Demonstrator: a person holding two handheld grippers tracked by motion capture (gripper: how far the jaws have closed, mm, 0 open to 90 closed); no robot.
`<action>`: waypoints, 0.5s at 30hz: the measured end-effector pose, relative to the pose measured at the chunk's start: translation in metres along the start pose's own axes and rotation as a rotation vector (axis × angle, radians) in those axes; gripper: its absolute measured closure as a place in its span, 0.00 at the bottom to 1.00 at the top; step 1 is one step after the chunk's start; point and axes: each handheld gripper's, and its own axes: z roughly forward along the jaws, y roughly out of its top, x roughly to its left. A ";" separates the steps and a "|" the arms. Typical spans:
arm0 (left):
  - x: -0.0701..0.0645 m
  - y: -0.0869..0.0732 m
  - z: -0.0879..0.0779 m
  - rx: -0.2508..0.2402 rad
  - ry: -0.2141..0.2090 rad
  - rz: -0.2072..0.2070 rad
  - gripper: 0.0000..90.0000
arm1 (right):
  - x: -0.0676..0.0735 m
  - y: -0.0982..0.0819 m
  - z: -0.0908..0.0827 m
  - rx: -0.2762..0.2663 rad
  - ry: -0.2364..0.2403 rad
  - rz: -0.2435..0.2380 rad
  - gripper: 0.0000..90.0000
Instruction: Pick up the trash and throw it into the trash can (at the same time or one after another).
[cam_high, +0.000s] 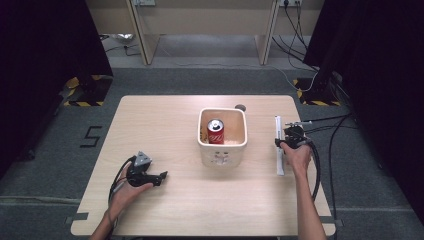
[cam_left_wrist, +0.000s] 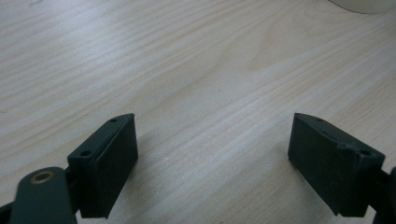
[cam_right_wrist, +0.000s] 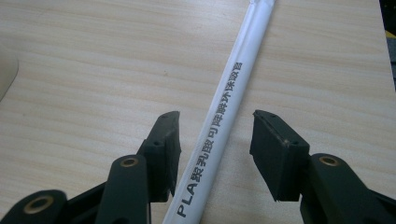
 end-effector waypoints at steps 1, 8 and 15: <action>0.000 0.000 0.000 0.001 0.001 0.002 0.17 | 0.000 0.000 0.000 -0.001 -0.001 0.000 0.58; 0.000 0.000 0.000 0.000 0.000 0.001 0.17 | 0.000 0.001 0.005 0.007 -0.002 0.006 0.61; 0.000 0.000 0.000 0.001 0.000 0.000 0.17 | 0.003 0.001 0.011 0.021 -0.006 -0.004 0.63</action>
